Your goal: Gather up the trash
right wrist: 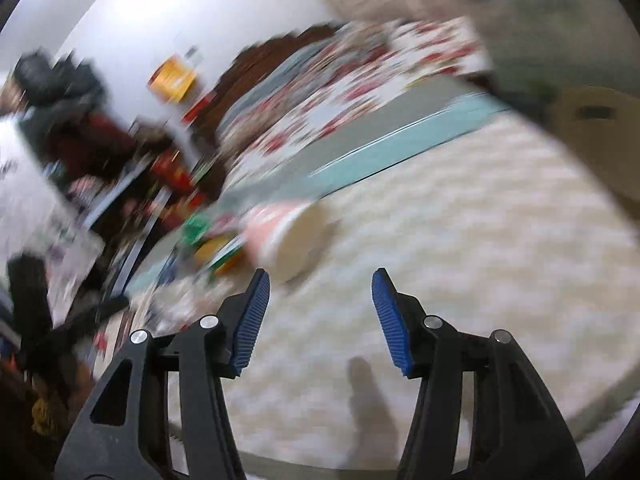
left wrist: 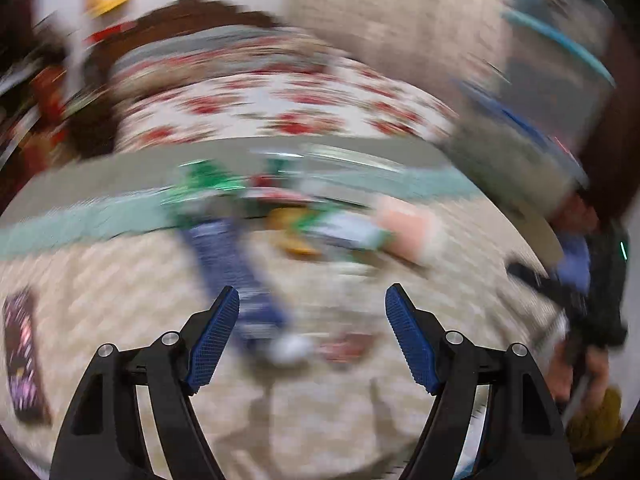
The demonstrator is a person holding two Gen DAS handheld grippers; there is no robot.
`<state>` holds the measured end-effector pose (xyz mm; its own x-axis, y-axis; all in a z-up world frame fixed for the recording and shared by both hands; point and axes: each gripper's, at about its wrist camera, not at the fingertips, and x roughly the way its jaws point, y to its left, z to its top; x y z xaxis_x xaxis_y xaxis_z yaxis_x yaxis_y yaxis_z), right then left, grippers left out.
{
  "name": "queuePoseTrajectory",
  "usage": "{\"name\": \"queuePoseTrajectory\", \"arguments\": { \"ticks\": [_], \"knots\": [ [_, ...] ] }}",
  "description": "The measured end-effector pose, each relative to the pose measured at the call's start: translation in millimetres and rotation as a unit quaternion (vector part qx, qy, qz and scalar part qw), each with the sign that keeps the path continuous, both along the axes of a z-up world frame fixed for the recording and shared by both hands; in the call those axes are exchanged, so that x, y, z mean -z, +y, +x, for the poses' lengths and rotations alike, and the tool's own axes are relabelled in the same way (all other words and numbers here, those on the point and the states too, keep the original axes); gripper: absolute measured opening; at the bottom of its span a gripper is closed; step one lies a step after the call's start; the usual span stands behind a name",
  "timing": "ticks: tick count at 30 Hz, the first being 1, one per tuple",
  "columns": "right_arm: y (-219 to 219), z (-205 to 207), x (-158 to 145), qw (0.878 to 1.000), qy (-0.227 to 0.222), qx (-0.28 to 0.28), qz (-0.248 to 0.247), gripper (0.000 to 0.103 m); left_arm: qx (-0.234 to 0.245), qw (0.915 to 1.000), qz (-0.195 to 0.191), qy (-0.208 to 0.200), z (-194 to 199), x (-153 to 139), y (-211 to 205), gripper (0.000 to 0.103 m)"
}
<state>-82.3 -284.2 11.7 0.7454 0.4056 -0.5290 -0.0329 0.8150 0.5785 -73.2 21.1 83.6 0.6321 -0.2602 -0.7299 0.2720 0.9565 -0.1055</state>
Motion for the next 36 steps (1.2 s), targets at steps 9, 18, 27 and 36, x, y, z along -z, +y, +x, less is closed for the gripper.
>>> {"name": "queuePoseTrajectory", "arguments": {
  "ticks": [9,18,27,36],
  "knots": [
    [140.8,44.3,-8.3,0.987,-0.001,-0.147,-0.071,0.077,-0.070,0.9951,-0.046,0.053,23.8,23.1,53.0,0.073],
    [158.1,42.5,7.9,0.980,0.030,-0.193,-0.044,0.041,-0.063,0.9945,-0.054,0.064,39.1,31.5,46.8,0.089],
    [97.2,-26.9,0.5,0.992,0.001,-0.093,-0.088,0.042,-0.059,0.9936,0.009,0.096,63.4,65.4,6.7,0.065],
    [18.8,-40.9,9.2,0.998,0.014,0.018,-0.052,0.042,0.017,0.9956,-0.022,0.090,9.5,57.2,2.6,0.050]
  ]
}}
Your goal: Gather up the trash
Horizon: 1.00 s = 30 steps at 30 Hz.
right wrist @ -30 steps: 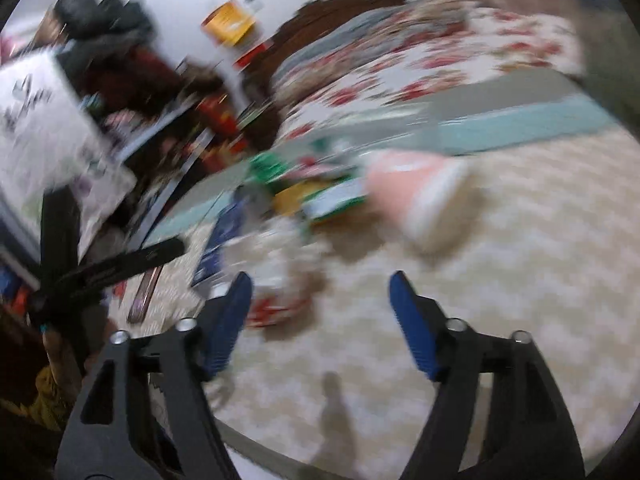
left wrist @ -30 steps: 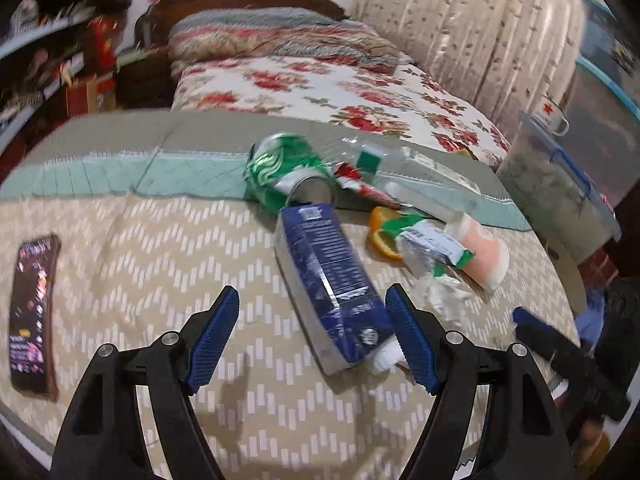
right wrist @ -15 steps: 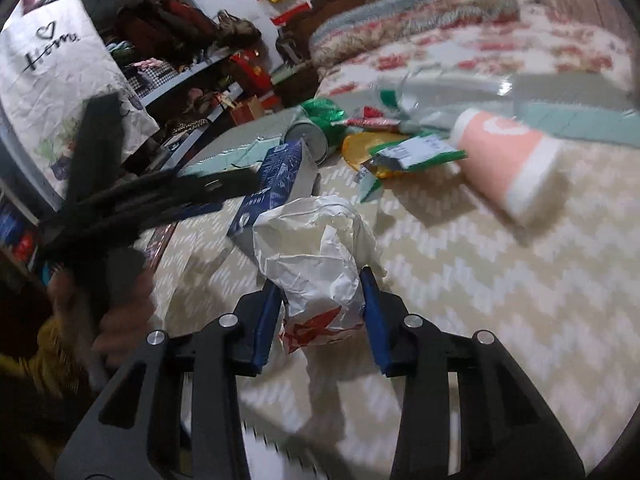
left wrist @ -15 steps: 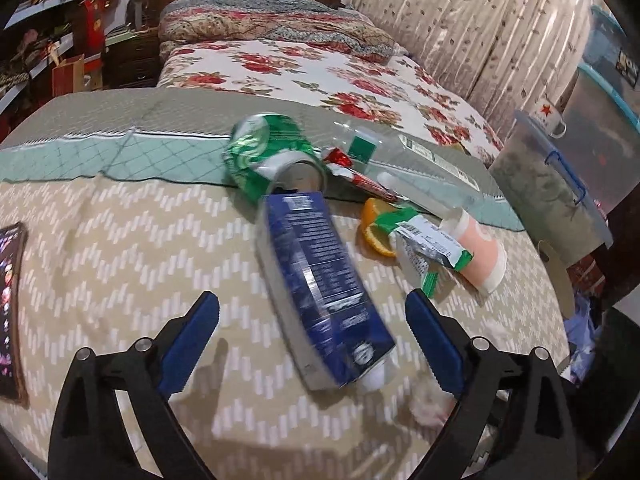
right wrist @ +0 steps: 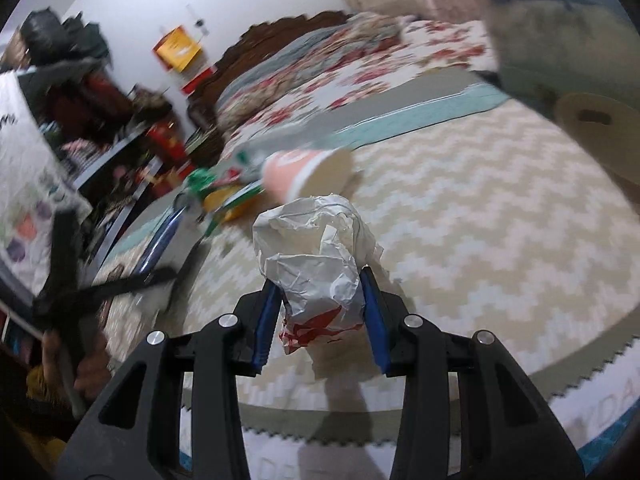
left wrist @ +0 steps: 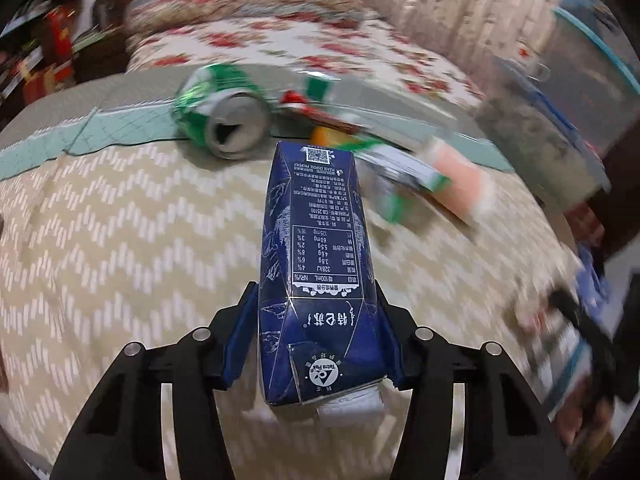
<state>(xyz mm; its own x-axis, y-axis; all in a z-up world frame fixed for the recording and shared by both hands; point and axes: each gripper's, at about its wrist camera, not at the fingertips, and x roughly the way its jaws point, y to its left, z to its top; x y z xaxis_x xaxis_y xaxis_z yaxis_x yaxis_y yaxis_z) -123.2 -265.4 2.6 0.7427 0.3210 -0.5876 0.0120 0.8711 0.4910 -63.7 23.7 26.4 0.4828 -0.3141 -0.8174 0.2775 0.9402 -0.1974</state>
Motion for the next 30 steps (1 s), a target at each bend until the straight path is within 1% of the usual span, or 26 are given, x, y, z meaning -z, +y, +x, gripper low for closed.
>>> {"name": "queuePoseTrajectory", "arguments": {
  "ticks": [2,4,7,8,11,13,14,16,17,19,20,21,26,28,30],
  "knots": [
    [-10.6,-3.4,0.4,1.000,0.002,0.013,-0.002,0.042,0.026,0.9995,-0.015,-0.014,-15.2,-4.3,-6.2,0.050],
    [-20.7,-6.5,3.1,1.000,0.008,0.028,-0.009,0.042,0.069,0.9967,-0.028,-0.033,-30.4,-9.7,-17.6,0.050],
    [-32.0,-16.2,7.2,0.998,0.013,0.053,-0.029,0.043,0.127,0.9902,-0.025,-0.052,-44.3,-12.9,-46.8,0.050],
    [-35.5,-19.0,7.7,0.997,0.014,0.061,-0.034,0.043,0.153,0.9865,-0.020,-0.055,-48.4,-13.0,-60.6,0.050],
    [-43.6,-27.1,9.8,0.996,0.016,0.082,-0.038,0.051,0.198,0.9786,-0.004,-0.056,-48.4,-7.2,-95.9,0.050],
    [-51.1,-32.0,10.8,0.995,0.017,0.093,-0.036,0.061,0.214,0.9755,0.002,-0.052,-44.9,-1.4,-115.3,0.050],
    [-53.1,-33.6,11.5,0.995,0.018,0.096,-0.034,0.064,0.222,0.9740,0.004,-0.045,-42.3,3.0,-127.9,0.050],
    [-55.4,-36.2,11.7,0.994,0.020,0.098,-0.034,0.078,0.228,0.9728,0.011,-0.036,-38.2,10.1,-139.6,0.051],
    [-55.6,-38.6,11.4,0.994,0.019,0.099,-0.036,0.079,0.227,0.9733,0.020,-0.030,-36.4,14.7,-146.4,0.051],
    [-52.0,-42.4,11.1,0.994,0.018,0.095,-0.044,0.080,0.222,0.9742,0.031,-0.024,-34.8,19.6,-150.2,0.059],
    [-50.6,-43.0,11.0,0.994,0.018,0.092,-0.048,0.080,0.219,0.9748,0.035,-0.026,-35.4,19.8,-148.8,0.068],
    [-48.4,-41.6,10.5,0.994,0.017,0.091,-0.050,0.080,0.212,0.9760,0.041,-0.032,-37.0,18.3,-145.0,0.073],
    [-45.8,-32.1,8.2,0.996,0.013,0.075,-0.048,0.080,0.187,0.9799,0.050,-0.050,-43.1,7.3,-125.6,0.077],
    [-45.6,-26.6,11.0,0.996,0.017,0.071,-0.044,0.080,0.190,0.9791,0.054,-0.047,-47.6,7.0,-124.7,0.077],
    [-47.4,-22.6,16.0,0.997,0.023,0.067,-0.038,0.079,0.202,0.9764,0.062,-0.045,-51.5,10.0,-129.2,0.077]
  ]
}}
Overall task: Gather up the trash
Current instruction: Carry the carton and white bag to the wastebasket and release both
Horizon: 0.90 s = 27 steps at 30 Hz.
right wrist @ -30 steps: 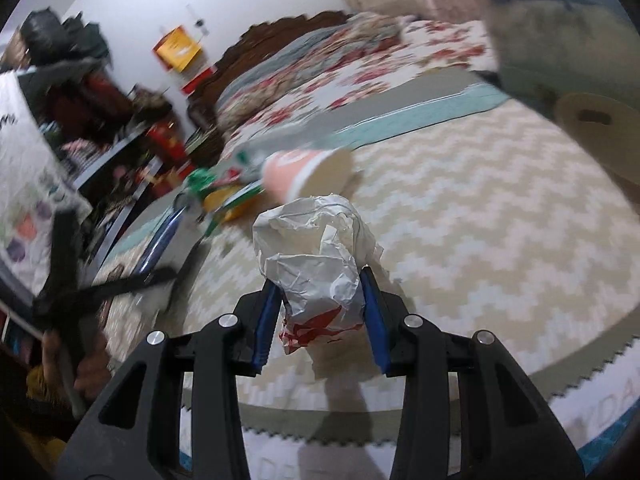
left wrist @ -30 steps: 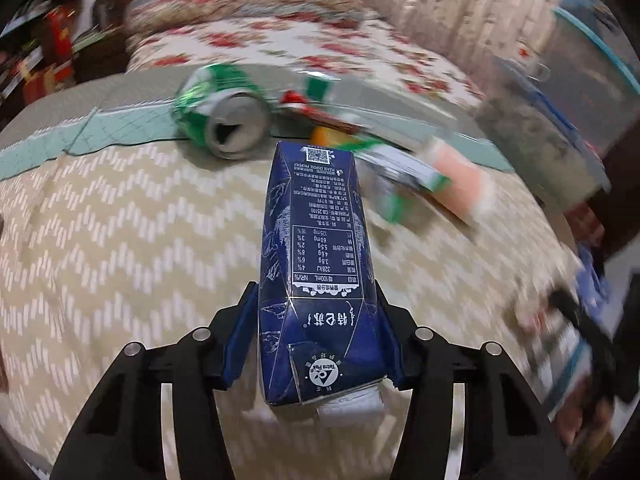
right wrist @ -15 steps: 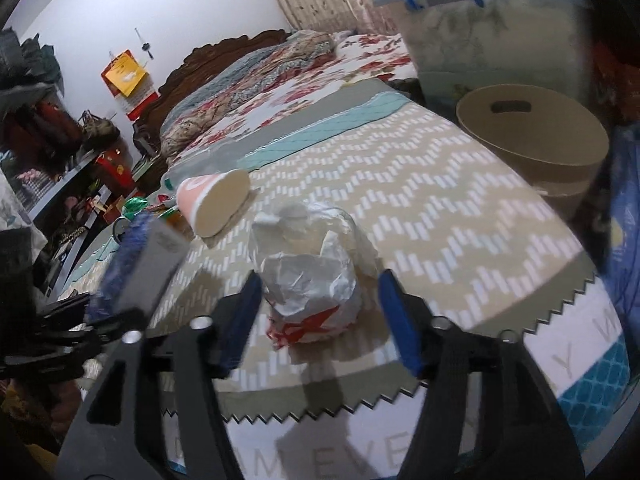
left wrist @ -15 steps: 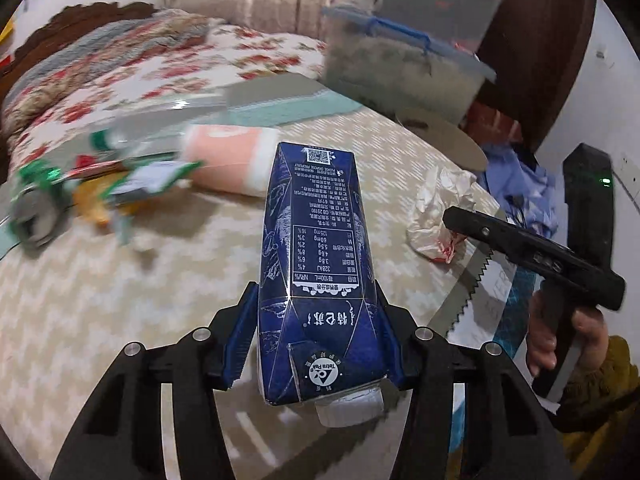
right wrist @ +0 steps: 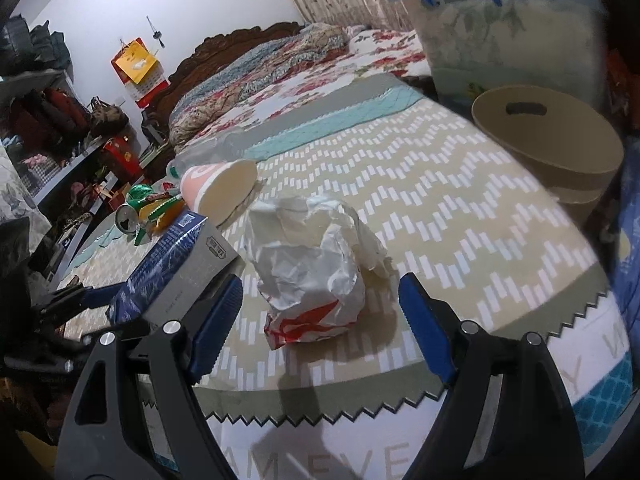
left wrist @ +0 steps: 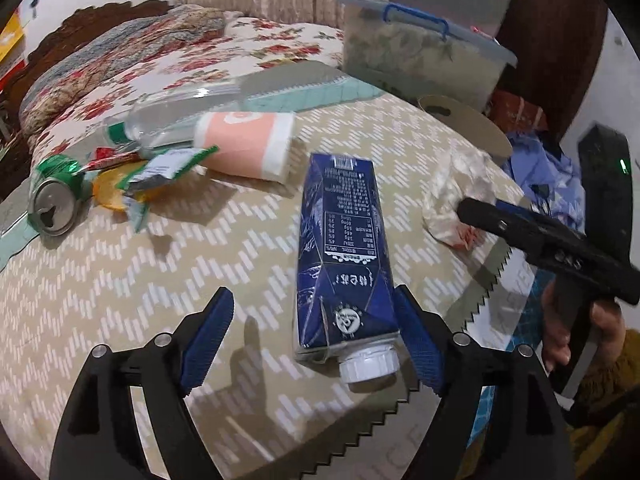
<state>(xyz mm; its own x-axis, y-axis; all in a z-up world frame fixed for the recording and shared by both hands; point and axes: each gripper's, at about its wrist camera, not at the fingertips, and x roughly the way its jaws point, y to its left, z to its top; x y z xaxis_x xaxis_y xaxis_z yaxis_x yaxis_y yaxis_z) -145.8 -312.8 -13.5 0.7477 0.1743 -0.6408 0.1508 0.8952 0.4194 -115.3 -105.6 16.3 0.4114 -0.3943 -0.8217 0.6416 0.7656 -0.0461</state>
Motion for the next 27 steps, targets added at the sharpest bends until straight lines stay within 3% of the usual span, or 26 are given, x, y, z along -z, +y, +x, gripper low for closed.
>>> {"name": "queuePoseTrajectory", "arguments": {
  "ticks": [1,2,3,7,12,18,22,24,25,27],
  "knots": [
    [0.8,0.6,2.4,1.000,0.003,-0.003,0.001,0.072,0.004,1.0000,0.006,0.001,-0.8,2.3,-4.6,0.076],
    [2.1,0.3,3.3,1.000,0.003,-0.005,-0.008,0.058,0.008,0.9999,0.012,0.002,-0.3,5.0,-9.1,0.066],
    [3.7,1.2,3.8,1.000,0.006,-0.013,-0.010,0.041,0.013,0.9997,0.017,0.009,0.9,8.9,-16.2,0.048],
    [-7.8,-5.1,4.6,1.000,-0.010,-0.002,0.000,0.040,0.021,0.9994,0.005,0.025,14.3,8.6,-31.1,0.047],
    [-50.6,-11.8,4.8,0.998,-0.024,0.048,0.029,0.040,0.060,0.9977,-0.011,0.028,31.5,-2.6,-80.1,0.047],
    [-128.9,-16.7,1.6,0.990,-0.035,0.128,0.043,0.040,0.127,0.9914,-0.019,0.026,55.1,-12.6,-180.2,0.047],
    [-175.9,-11.2,1.2,0.984,-0.032,0.168,0.040,0.041,0.157,0.9862,-0.021,0.046,73.1,-14.8,-252.0,0.047],
    [-194.0,-4.0,0.4,0.983,-0.027,0.177,0.040,0.046,0.168,0.9840,-0.017,0.056,82.9,-15.3,-290.6,0.047],
    [-202.0,1.1,0.4,0.982,-0.022,0.184,0.036,0.053,0.171,0.9833,-0.014,0.059,86.8,-14.2,-306.7,0.049],
    [-216.2,1.8,1.4,0.977,-0.018,0.210,0.033,0.068,0.159,0.9865,0.007,0.039,93.1,-14.1,-336.2,0.074]
  ]
}}
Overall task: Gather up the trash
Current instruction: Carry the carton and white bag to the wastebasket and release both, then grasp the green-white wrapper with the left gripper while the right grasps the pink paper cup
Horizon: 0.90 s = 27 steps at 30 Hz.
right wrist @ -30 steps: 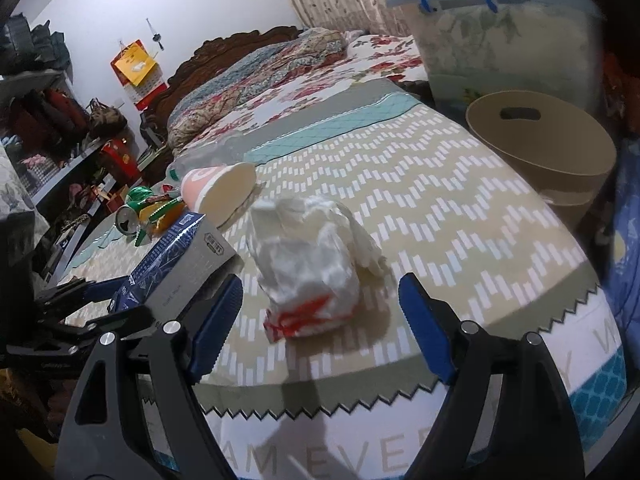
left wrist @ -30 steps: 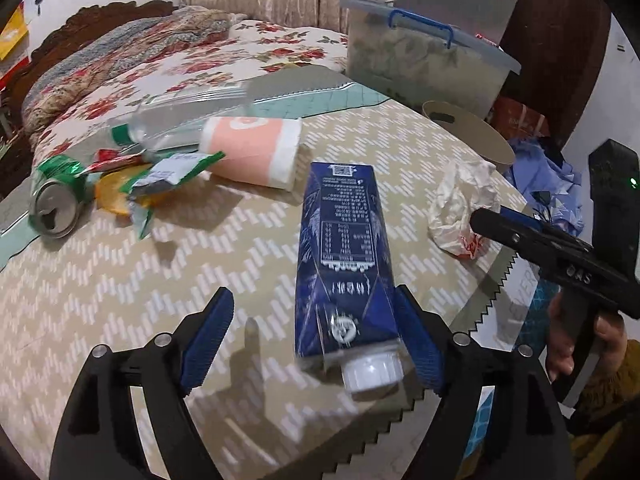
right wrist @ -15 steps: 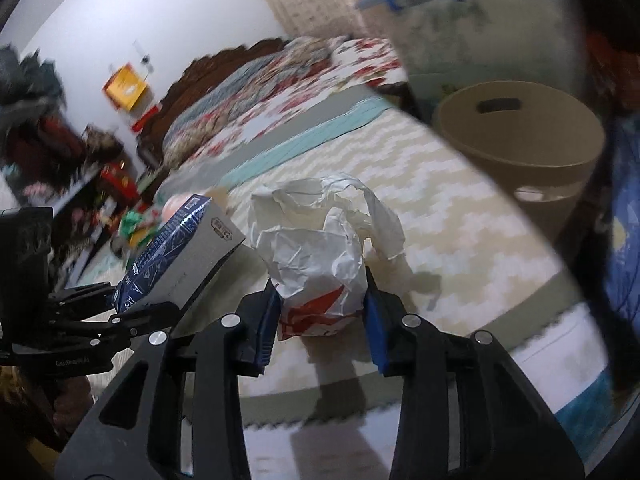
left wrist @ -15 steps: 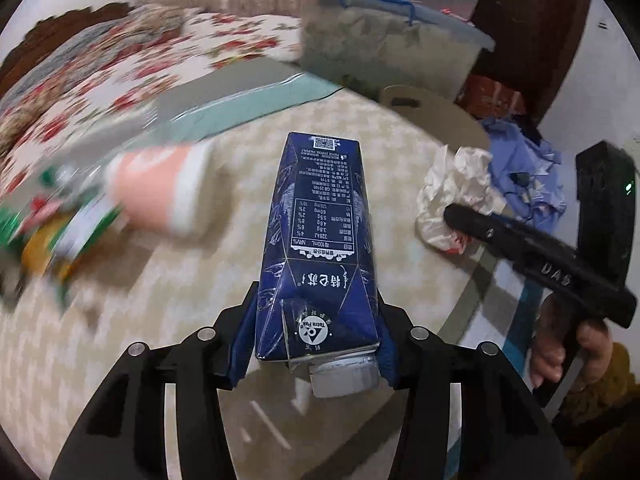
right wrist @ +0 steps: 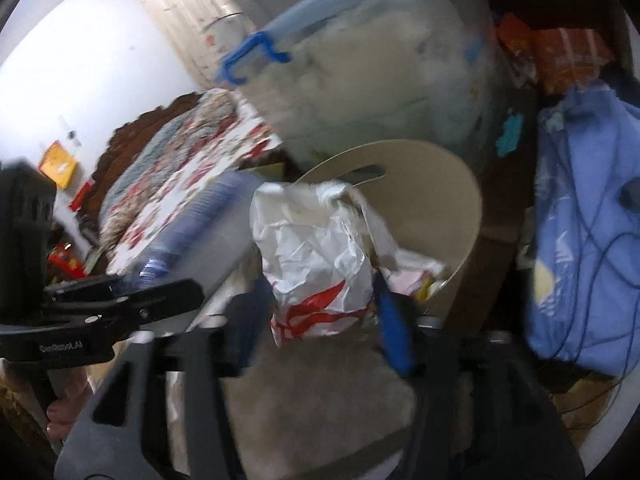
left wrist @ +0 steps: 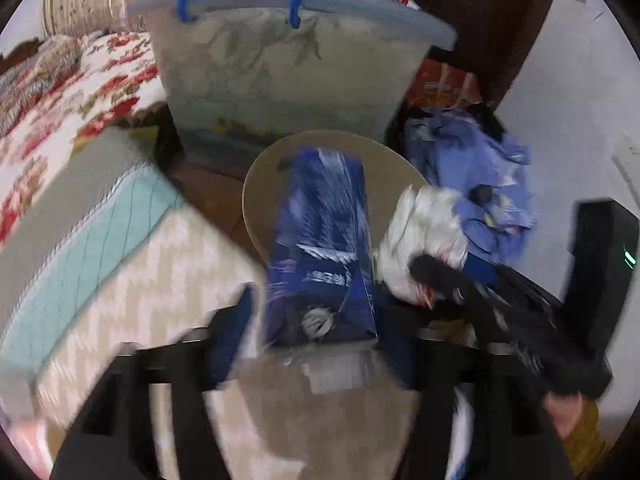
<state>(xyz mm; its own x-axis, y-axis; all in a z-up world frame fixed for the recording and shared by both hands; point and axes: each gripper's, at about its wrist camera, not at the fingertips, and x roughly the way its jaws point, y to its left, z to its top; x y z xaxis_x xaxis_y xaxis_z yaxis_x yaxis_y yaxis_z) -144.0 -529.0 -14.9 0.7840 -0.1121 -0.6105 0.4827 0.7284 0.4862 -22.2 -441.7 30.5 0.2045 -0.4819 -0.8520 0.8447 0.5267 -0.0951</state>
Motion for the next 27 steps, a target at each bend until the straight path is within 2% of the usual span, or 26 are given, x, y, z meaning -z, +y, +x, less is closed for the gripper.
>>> {"name": "queuePoseTrajectory", "arguments": {
  "ticks": [2,4,7,12,18,22,25,27],
  "knots": [
    [-6.4,-9.4,0.1,1.000,-0.021,0.021,0.010,0.069,-0.017,0.9994,-0.003,-0.030,2.3,-4.2,-10.0,0.074],
    [-6.6,-16.7,-1.7,0.999,-0.033,0.031,0.008,0.069,-0.020,0.9994,-0.015,-0.022,2.9,-7.8,-1.7,0.074],
    [-2.0,-28.0,2.6,0.998,-0.043,0.036,0.022,0.069,-0.025,0.9992,-0.025,-0.020,-4.2,-9.1,31.0,0.074],
    [19.4,-32.7,3.0,0.998,-0.053,0.016,0.041,0.067,-0.039,0.9985,-0.012,-0.037,-28.5,-0.9,99.5,0.074],
    [71.5,-2.5,2.1,0.996,-0.037,-0.063,0.046,0.064,-0.077,0.9960,-0.008,-0.046,-57.4,5.9,206.5,0.074],
    [115.2,26.0,-4.1,0.990,-0.031,-0.127,0.045,0.064,-0.132,0.9902,-0.005,-0.045,-59.5,5.6,278.7,0.074],
    [156.2,53.6,-8.7,0.980,-0.027,-0.188,0.054,0.062,-0.195,0.9801,-0.018,-0.030,-49.5,1.8,337.8,0.073],
    [184.4,73.9,-9.0,0.970,-0.023,-0.231,0.077,0.060,-0.247,0.9680,-0.045,-0.008,-37.2,-4.3,379.3,0.073]
  ]
}}
